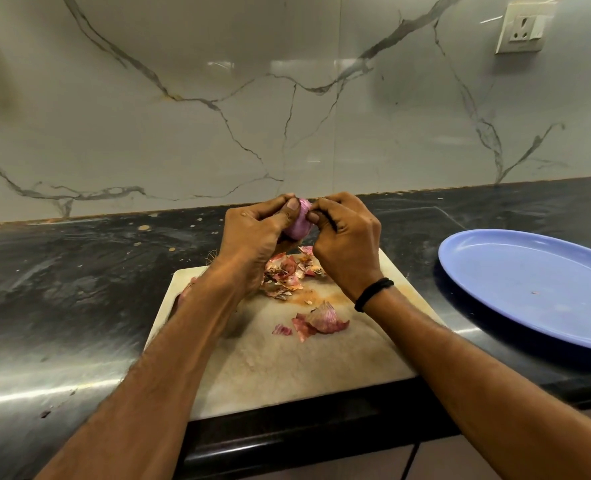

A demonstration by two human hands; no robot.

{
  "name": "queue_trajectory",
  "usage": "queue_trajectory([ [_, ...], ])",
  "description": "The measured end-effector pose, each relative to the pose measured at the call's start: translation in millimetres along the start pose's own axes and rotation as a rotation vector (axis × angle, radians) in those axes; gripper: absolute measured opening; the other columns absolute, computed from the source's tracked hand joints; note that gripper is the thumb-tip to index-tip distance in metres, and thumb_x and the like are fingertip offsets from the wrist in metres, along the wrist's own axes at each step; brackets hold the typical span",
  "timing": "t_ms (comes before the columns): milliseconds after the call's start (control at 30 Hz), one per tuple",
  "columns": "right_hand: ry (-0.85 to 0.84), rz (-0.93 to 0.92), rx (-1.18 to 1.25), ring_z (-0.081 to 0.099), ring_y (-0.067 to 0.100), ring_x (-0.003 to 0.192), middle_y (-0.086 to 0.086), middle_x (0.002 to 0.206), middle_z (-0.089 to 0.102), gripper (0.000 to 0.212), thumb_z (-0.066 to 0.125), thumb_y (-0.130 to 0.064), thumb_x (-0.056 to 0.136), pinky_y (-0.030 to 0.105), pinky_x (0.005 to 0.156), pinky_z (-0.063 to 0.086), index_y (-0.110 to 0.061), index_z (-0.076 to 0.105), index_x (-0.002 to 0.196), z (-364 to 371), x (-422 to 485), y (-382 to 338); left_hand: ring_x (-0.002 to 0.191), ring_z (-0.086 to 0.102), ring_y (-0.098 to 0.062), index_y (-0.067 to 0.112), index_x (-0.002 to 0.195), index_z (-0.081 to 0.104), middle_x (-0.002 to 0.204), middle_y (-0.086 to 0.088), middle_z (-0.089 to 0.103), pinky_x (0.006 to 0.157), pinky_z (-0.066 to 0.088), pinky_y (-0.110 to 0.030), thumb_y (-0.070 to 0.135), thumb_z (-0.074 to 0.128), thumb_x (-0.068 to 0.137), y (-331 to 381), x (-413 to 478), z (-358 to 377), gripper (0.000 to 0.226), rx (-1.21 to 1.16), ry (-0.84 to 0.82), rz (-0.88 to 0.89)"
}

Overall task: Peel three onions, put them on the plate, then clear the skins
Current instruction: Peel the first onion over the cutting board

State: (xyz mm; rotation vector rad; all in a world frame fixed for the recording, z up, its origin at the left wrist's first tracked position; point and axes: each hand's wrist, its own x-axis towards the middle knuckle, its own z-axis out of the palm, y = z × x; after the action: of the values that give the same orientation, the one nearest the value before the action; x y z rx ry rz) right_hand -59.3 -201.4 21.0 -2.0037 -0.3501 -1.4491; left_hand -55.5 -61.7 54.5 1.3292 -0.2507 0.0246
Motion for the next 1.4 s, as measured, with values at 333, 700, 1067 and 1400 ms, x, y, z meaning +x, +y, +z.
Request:
queue_trajectory([
  [333, -0.050, 0.267, 0.127, 0.060, 0.013, 0.083, 0.003, 0.092, 0.065, 0.013, 0.052, 0.001, 0.093, 0.012, 0.071, 0.049, -0.005, 0.063, 0.098, -3.0, 4.1, -1.5, 0.083, 0.077, -0.029, 0.003, 0.108, 0.074, 0.102, -0.017, 0.076, 0.072, 0.064, -0.043, 0.021, 0.071, 0.088, 1.7, -1.4, 4.8, 0.027, -0.107, 0.025, -0.121],
  [700, -0.052, 0.064, 0.100, 0.057, 0.008, 0.090, 0.007, 0.098, 0.065, 0.012, 0.067, -0.008, 0.090, 0.007, 0.082, 0.045, -0.006, 0.072, 0.100, 2.4, 3.2, -2.0, 0.091, 0.075, -0.029, 0.012, 0.103, 0.075, 0.106, -0.012, 0.074, 0.068, 0.063, -0.033, 0.021, 0.069, 0.091, 0.8, 2.2, -1.6, 0.016, -0.045, 0.078, -0.001],
  [1067, -0.024, -0.031, 0.030, 0.061, 0.016, 0.080, 0.009, 0.089, 0.067, 0.008, 0.070, -0.003, 0.086, 0.013, 0.076, 0.049, -0.001, 0.074, 0.092, 1.5, 1.9, 0.0, 0.096, 0.074, -0.018, 0.013, 0.115, 0.074, 0.108, -0.005, 0.074, 0.074, 0.063, -0.032, 0.023, 0.074, 0.087, -4.3, -0.1, 1.6, 0.030, 0.140, 0.126, 0.125],
  [1400, -0.140, -0.151, -0.085, 0.049, 0.021, 0.082, 0.012, 0.088, 0.058, 0.023, 0.041, -0.006, 0.081, 0.023, 0.074, 0.039, 0.000, 0.062, 0.088, 4.0, 1.0, -7.7, 0.090, 0.076, -0.027, 0.014, 0.100, 0.077, 0.103, -0.013, 0.075, 0.070, 0.063, -0.034, 0.025, 0.073, 0.088, -1.3, -2.2, 2.5, 0.017, 0.021, 0.109, 0.027],
])
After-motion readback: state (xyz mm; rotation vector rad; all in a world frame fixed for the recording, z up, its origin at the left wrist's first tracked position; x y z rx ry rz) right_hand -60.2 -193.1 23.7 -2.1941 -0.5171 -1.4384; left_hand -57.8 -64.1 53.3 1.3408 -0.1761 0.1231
